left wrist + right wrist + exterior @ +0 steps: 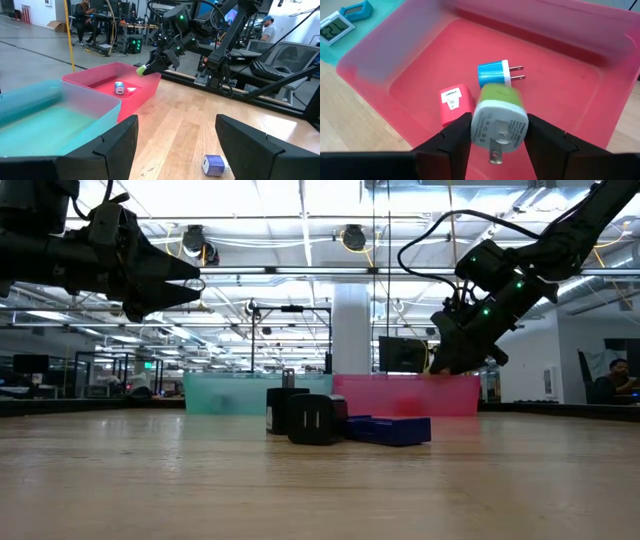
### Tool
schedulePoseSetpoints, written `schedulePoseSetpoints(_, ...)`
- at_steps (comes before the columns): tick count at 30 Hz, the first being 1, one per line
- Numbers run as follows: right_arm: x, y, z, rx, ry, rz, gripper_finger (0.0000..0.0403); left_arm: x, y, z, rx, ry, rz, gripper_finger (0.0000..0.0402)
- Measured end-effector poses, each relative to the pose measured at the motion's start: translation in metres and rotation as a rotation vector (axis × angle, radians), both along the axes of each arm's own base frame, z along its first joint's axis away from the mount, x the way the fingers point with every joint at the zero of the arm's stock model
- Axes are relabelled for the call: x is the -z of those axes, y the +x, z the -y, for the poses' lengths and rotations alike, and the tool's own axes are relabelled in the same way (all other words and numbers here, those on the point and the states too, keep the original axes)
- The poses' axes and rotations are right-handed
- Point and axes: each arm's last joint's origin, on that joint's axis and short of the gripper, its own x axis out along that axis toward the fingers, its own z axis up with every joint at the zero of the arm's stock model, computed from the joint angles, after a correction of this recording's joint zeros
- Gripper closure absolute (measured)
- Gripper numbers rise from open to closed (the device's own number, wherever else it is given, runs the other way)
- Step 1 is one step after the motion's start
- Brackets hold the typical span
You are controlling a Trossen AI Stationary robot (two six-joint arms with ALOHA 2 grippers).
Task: Sort charging adapters and watches
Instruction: Put the green charging adapter in the red bin, then put the blue watch in the blue bin
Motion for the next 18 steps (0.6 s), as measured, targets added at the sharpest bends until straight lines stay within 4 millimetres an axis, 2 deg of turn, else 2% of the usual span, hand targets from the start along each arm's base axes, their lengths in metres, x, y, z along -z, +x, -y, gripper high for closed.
schedulePoseSetpoints(5, 0.0, 0.0, 0.0, 0.0, -0.001, 0.0, 0.0217, 0.0, 0.0, 0.0, 0.0, 0.0, -0.001, 0.0133)
schedulePoseSetpoints(12, -0.003, 0.001, 0.0, -0.017, -0.024, 0.018, 0.0212, 0.0, 0.0, 0.0, 0.0, 0.0, -0.001, 0.0133)
schedulePoseSetpoints(18, -0.02, 0.009, -0.005, -0.245, -0.005, 0.238, 0.0212, 0.0, 0.0, 0.0, 0.0, 0.0, -0.001, 0.0133)
